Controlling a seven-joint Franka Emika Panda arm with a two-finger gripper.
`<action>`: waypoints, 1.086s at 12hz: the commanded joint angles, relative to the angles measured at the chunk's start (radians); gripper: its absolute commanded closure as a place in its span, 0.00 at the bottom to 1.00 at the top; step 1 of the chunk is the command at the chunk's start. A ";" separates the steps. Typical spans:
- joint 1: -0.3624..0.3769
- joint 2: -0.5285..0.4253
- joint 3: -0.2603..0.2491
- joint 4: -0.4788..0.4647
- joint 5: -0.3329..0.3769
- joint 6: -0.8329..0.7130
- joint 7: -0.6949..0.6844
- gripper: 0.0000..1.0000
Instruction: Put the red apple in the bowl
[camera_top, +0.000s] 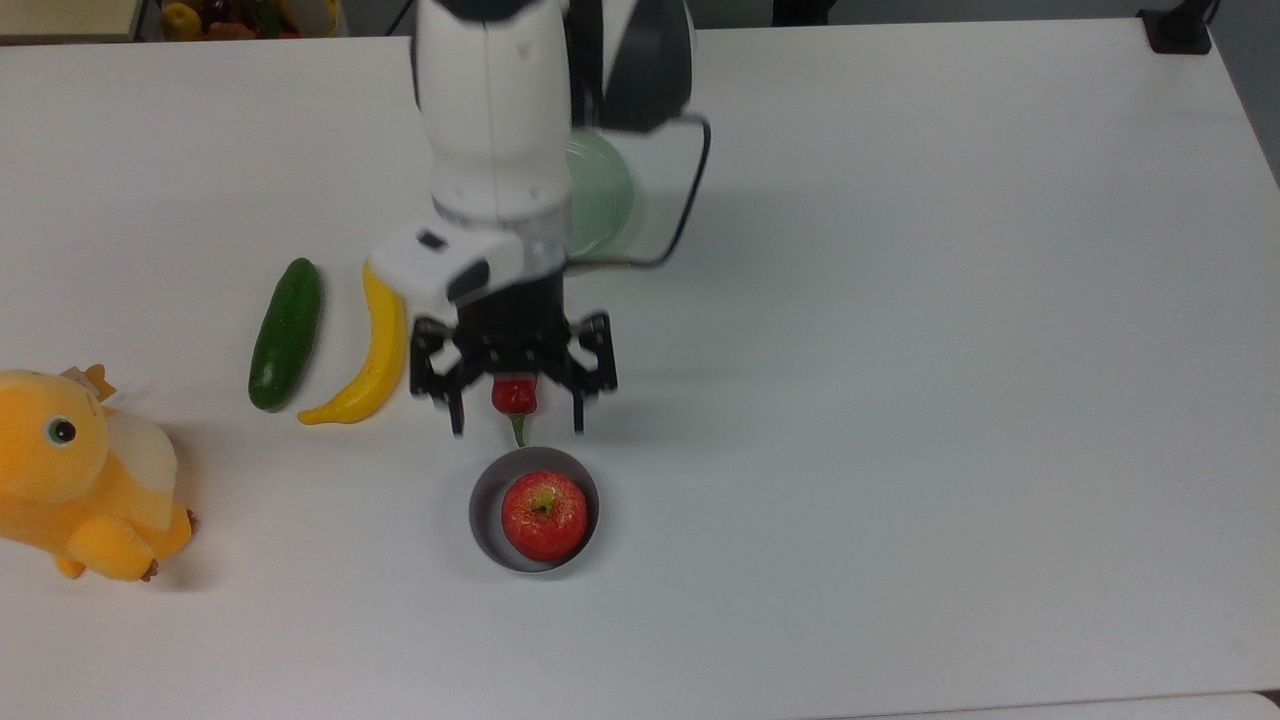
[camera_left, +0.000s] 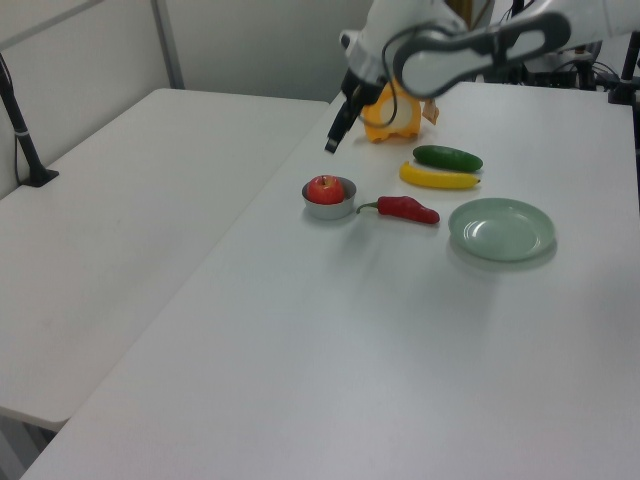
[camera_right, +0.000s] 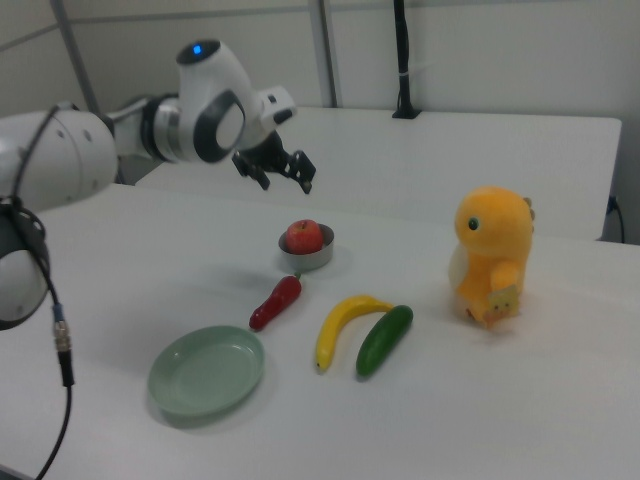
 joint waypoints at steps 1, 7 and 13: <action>-0.024 -0.259 -0.002 -0.087 0.075 -0.295 0.005 0.00; -0.024 -0.591 0.004 -0.283 0.120 -0.730 -0.006 0.00; -0.023 -0.600 0.005 -0.316 0.153 -0.682 -0.001 0.00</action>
